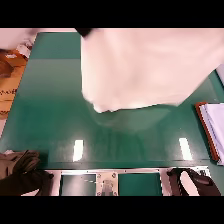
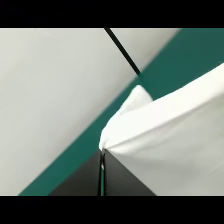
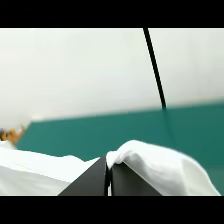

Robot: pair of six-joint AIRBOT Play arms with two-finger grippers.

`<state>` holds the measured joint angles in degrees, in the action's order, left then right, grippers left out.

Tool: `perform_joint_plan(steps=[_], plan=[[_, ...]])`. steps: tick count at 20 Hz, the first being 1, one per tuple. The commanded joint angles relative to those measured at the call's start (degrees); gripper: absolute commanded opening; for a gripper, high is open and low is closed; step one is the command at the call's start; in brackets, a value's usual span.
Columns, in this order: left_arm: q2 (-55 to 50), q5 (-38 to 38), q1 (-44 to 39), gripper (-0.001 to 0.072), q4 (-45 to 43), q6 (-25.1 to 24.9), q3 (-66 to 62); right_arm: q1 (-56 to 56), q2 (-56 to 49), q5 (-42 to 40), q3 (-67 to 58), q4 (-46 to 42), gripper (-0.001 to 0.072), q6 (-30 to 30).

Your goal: Fold the shirts.

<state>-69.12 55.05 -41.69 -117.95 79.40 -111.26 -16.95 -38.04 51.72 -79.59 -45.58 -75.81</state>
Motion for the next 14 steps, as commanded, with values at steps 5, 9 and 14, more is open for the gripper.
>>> perform_joint_plan(steps=[5,9,14], plan=[[14.84,-9.64,0.04,0.0026,0.04,4.5,-3.63,0.02,3.3,-0.22,-15.39,-0.15,0.0014,-0.24],[13.7,-9.05,0.04,0.0027,0.11,1.99,-3.13,0.04,2.78,3.54,-15.06,0.57,0.0015,-0.74],[2.93,-8.98,0.2,0.0027,-0.37,0.02,-3.13,0.04,0.17,3.87,-6.23,0.52,0.0015,-0.66]])
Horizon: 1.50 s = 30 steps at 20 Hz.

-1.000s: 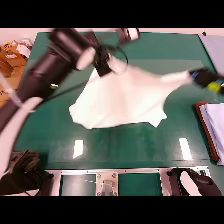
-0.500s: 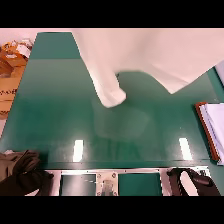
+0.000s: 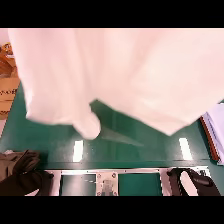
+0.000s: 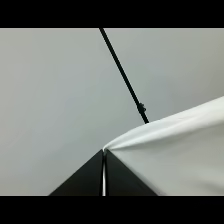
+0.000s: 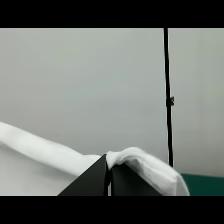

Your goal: Fold the shirts.

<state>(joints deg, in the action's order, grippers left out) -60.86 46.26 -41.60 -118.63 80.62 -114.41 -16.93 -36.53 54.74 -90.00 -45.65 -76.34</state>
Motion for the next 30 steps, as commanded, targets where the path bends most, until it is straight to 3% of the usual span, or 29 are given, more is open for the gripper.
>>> perform_joint_plan(steps=[1,4,8,11,18,19,20,21,22,23,24,25,26,27,28,29,30], plan=[[-8.92,-0.13,0.96,0.0027,0.72,-0.9,0.02,0.02,-2.43,0.83,6.67,0.59,0.0015,-0.11],[-19.87,1.6,6.51,0.0026,10.16,3.04,0.02,0.02,-7.08,0.55,14.88,0.57,0.0015,0.57],[-33.66,0.46,13.77,0.0026,32.44,-5.33,0.02,0.02,-16.39,-1.86,23.69,0.59,0.0014,3.54],[-42.32,-1.46,14.16,0.0027,36.68,-8.72,0.02,0.07,-26.75,-3.91,26.1,0.61,0.0014,4.66],[-51.91,-2.4,14.6,0.003,47.34,-6.88,0.0,-0.02,-45.81,-6.4,26.01,0.63,0.0015,4.83],[-51.65,-1.31,15.37,0.0209,48.5,-6.23,-0.37,-0.22,-46.42,-7.08,26.01,0.61,0.0018,4.83],[-51.39,0.66,16.59,0.0351,50.47,-5.42,-1.16,-0.72,-46.42,-7.19,25.75,0.61,0.0113,4.83],[-50.97,4.2,18.6,0.038,53.66,-5.49,-2.23,-1.64,-46.31,-6.62,24.83,0.61,0.0311,4.81],[-50.38,8.02,20.9,0.038,56.81,-5.53,-3.1,-2.97,-46.07,-4.96,23.63,0.61,0.0435,4.81],[-49.44,11.93,23.69,0.0442,59.74,-5.66,-3.56,-4.81,-45.64,-2.12,22.12,0.61,0.0453,4.66],[-48.28,15.61,26.62,0.0527,62.01,-5.64,-3.58,-7.08,-45.09,1.57,20.5,0.61,0.0451,3.3],[-46.86,20.37,30.05,0.0533,63.95,-5.68,-3.56,-9.4,-44.44,5.38,19.26,0.61,0.0392,1.73],[-45.81,25.18,33.05,0.0529,64.7,-5.68,-3.56,-11.47,-43.41,8.39,19.04,0.61,0.025,1.77],[-44.98,30.45,36.09,0.0528,64.7,-5.7,-3.56,-13.35,-42.27,11.28,19.34,0.52,0.0023,2.01],[-44.37,35.15,38.69,0.0527,64.74,-5.68,-3.56,-14.6,-41.05,13.11,20.22,0.26,0.0016,2.01],[-44.22,39.28,41.13,0.0461,64.74,-5.68,-3.56,-15.52,-39.26,13.62,22.16,-0.44,0.0015,1.99],[-44.22,42.56,43.17,0.0192,64.85,-5.77,-3.56,-16.04,-37.38,13.62,24.65,-1.14,0.0015,1.92]])
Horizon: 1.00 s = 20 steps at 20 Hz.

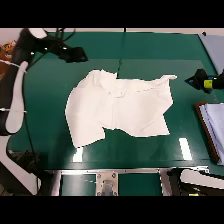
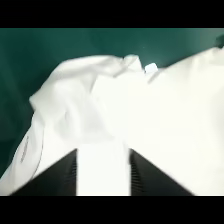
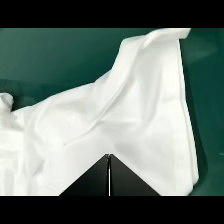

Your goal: Fold the shirts.

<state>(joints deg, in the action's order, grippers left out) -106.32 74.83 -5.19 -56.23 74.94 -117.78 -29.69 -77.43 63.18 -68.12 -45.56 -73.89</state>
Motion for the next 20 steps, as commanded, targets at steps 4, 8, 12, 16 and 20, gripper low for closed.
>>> perform_joint_plan(steps=[4,8,12,16,20], plan=[[1.25,18.71,10.95,0.0027,2.45,-1.03,-0.17,-3.67,12.74,5.51,16.59,-9.9,0.0015,-7.08],[4.26,19.71,14.01,0.0025,3.34,-1.97,9.4,-3.67,21.38,6.36,31.12,-19.1,0.0038,-17.55],[15.04,17.59,17.94,0.0025,2.49,-5.09,32.46,-3.63,23.69,6.95,41.9,-14.27,0.0225,-17.62],[25.92,9.94,25.46,0.0027,2.54,-5.84,52.76,-3.61,22.93,-0.46,49.07,-7.96,0.0395,-14.1],[26.75,5.44,28.83,0.051,2.71,-4.76,61.05,-3.61,15.54,-11.04,50.62,0.44,0.0326,-6.93]])
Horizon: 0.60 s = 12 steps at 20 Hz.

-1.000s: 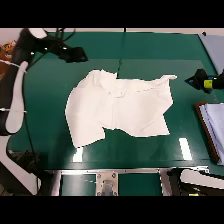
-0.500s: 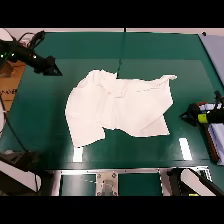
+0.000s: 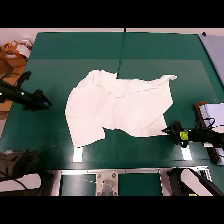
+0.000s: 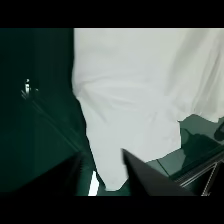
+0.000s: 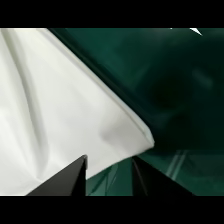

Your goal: Fold the shirts.

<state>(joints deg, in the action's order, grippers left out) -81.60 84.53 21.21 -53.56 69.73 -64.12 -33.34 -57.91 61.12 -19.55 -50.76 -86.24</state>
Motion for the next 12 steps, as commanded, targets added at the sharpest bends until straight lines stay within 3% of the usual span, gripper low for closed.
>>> perform_joint_plan(steps=[1,4,9,12], plan=[[2.03,-5.53,2.43,0.0518,1.07,0.46,8.31,0.04,-5.4,-11.47,2.05,9.22,0.0235,9.01],[2.03,-7.76,2.43,0.0518,3.54,0.31,9.05,0.02,-6.64,-13.86,0.22,13.4,0.0016,15.39],[2.01,-10.93,-0.52,0.0518,5.01,0.26,11.32,-3.48,-3.28,-5.99,-5.01,6.38,0.0015,12.59],[1.92,-20.22,-6.62,0.0518,5.77,0.26,17.53,-5.81,0.7,-2.21,-5.07,1.68,0.0015,8.96]])
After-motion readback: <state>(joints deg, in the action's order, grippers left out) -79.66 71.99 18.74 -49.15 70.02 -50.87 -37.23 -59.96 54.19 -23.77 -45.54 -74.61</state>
